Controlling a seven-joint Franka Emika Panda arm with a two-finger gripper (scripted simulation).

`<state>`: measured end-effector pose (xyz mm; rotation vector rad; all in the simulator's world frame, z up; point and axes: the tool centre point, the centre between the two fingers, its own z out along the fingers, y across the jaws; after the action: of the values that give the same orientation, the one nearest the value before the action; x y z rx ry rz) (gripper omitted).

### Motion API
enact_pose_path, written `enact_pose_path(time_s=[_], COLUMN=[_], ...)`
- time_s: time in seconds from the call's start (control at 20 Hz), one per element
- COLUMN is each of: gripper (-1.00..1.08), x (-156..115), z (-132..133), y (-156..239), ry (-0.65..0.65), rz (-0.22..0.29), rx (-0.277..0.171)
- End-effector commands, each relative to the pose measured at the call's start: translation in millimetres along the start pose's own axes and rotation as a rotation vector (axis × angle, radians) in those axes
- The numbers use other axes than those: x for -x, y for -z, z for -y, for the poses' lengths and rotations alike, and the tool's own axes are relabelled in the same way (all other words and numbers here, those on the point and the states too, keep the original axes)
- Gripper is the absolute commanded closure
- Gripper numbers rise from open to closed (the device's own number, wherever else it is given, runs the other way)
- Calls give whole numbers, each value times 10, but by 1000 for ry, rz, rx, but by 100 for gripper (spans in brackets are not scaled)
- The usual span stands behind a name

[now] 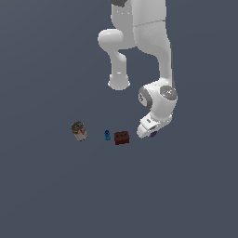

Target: Pick up a designated object from a clutter of objects.

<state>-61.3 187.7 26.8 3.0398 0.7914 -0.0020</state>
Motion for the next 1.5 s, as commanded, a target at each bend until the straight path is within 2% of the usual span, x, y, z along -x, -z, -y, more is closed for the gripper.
enact_pose_path(time_s=[0.0,0.25,0.5,1.45], gripper=[108,108,108,108], x=[14,71,152,553], z=[-78,-328,-691,-2592], y=[59,256,546,2069], ry=[-1,-1,0,0], rz=[-1,-1,-1,-3], rx=[0,0,0,-4])
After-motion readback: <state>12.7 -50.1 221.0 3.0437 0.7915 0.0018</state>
